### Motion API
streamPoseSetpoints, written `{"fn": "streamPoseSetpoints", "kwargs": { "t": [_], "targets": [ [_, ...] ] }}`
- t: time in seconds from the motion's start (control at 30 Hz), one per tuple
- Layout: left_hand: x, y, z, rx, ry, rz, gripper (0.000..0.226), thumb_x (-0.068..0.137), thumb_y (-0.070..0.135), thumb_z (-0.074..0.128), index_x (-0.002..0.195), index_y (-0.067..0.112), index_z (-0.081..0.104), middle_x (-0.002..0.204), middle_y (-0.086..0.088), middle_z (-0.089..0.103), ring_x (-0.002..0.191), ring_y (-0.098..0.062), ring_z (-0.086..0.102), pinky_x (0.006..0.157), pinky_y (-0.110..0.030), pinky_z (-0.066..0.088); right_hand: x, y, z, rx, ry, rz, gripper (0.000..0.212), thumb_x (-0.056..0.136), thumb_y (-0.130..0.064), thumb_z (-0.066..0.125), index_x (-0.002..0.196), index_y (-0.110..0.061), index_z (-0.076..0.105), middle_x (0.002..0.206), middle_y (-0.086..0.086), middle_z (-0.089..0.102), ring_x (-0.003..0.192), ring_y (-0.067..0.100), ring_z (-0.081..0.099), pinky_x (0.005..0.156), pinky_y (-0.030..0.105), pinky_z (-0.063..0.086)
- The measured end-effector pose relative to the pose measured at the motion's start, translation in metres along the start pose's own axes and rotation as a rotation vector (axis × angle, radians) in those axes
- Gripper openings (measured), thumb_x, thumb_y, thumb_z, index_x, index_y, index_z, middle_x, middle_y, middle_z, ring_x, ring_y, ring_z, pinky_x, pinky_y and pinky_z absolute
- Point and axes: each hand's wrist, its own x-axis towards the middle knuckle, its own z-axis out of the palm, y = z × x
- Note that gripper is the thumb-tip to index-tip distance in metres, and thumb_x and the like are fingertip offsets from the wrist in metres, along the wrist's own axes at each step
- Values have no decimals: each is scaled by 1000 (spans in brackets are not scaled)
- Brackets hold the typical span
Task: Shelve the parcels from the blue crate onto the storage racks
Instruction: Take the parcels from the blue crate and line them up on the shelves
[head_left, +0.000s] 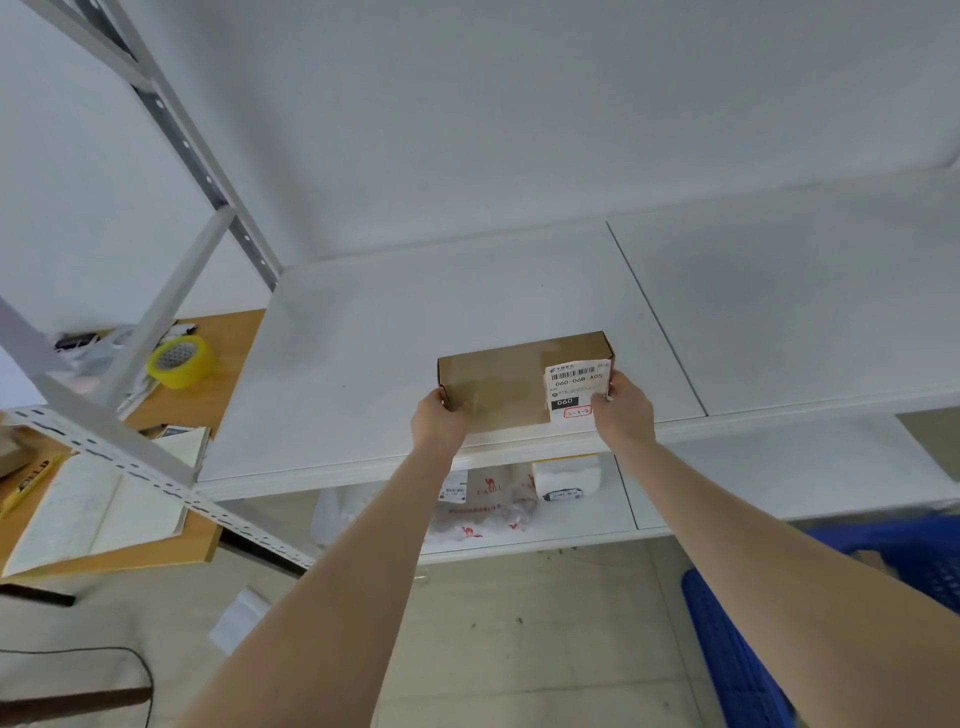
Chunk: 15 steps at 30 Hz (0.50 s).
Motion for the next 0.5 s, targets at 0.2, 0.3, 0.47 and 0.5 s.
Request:
{"fn": "streamPoseSetpoints", "kwargs": {
  "t": [0.2,0.3,0.47,0.5],
  "targets": [
    [5,-2,0,53,-30,21,19,92,10,47,106,6,58,88,-4,56,84,-25,49,71,-28,39,3,2,7,-86,36,22,40,95,-2,35,131,-11,50,124,13,61,112,34,57,83,33,44],
    [7,-3,0,70,-24,4,26,92,9,43,115,4,52,94,-6,54,83,-24,48,69,-29,37,6,1,9,-97,46,33,42,92,1,34,128,-11,51,122,13,62,110,34,57,77,30,42],
    [14,-1,2,55,-27,-18,32,91,7,42,122,3,49,107,-12,57,87,-24,48,69,-29,38,12,-2,12,-85,58,48,44,90,2,33,128,-13,51,121,13,62,108,34,57,81,34,46],
    [16,-1,2,56,-27,-18,32,91,6,42,121,3,50,109,-13,58,87,-25,48,70,-29,38,13,-3,13,-85,63,49,45,90,2,33,128,-14,51,121,13,62,109,34,57,81,34,46]
  ]
}}
